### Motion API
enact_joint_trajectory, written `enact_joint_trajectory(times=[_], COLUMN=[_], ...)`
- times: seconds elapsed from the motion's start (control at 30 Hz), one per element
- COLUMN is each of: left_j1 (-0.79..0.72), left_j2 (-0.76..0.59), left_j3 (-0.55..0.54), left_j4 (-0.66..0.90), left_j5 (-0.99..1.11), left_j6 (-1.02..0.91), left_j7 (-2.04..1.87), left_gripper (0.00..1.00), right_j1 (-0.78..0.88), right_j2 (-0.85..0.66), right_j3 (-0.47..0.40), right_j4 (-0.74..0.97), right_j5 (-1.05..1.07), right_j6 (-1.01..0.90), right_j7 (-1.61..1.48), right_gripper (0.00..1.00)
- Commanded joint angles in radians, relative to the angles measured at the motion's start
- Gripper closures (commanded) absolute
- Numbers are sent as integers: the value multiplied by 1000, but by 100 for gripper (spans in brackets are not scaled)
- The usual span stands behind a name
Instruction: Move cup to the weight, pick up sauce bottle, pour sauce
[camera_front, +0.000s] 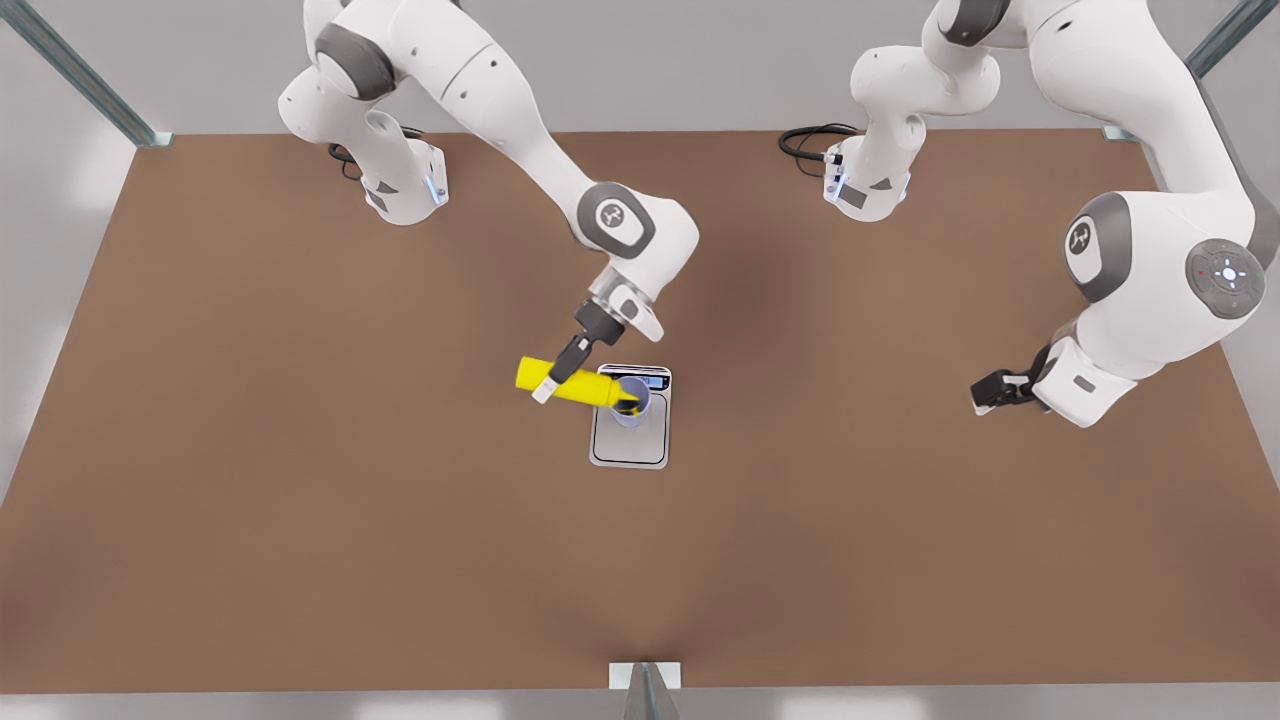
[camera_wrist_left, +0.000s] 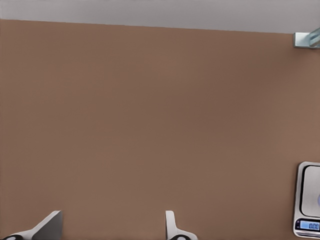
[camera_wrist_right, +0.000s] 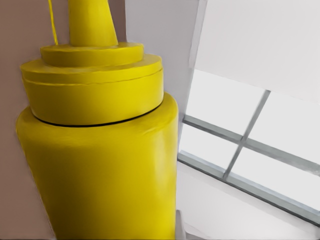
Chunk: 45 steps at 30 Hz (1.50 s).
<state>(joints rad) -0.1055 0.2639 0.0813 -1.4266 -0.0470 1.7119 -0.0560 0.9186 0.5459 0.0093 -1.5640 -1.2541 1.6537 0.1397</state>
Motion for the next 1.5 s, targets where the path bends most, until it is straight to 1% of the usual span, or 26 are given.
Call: enact_joint_trajectory(times=[0.0,0.17,0.37,0.7,1.2,1.37,1.43,1.47], left_j1=[0,0,3,3,3,1,1,1], left_j2=[0,-6,-5,-5,-2,-3,-3,-3], left_j3=[0,5,5,3,3,3,3,3], left_j4=[0,3,3,5,5,5,5,5], left_j5=[6,6,6,7,9,9,9,9], left_j6=[0,0,3,9,12,12,12,12], left_j7=[-1,-1,1,1,1,1,1,1], left_gripper=[0,0,0,0,0,0,0,0], right_j1=[0,19,36,72,98,69,54,42], right_j2=[0,62,141,186,204,193,193,192], right_j3=[0,0,0,0,0,-5,-3,-3], right_j4=[-1,-8,-5,-16,-10,61,105,140], right_j5=[-11,-117,-143,-173,-177,-159,-128,-76], right_j6=[-5,-83,-132,-229,-236,-226,-226,-226], right_j7=[0,0,11,9,1,-52,-77,-81], right_gripper=[45,45,45,45,45,45,45,45])
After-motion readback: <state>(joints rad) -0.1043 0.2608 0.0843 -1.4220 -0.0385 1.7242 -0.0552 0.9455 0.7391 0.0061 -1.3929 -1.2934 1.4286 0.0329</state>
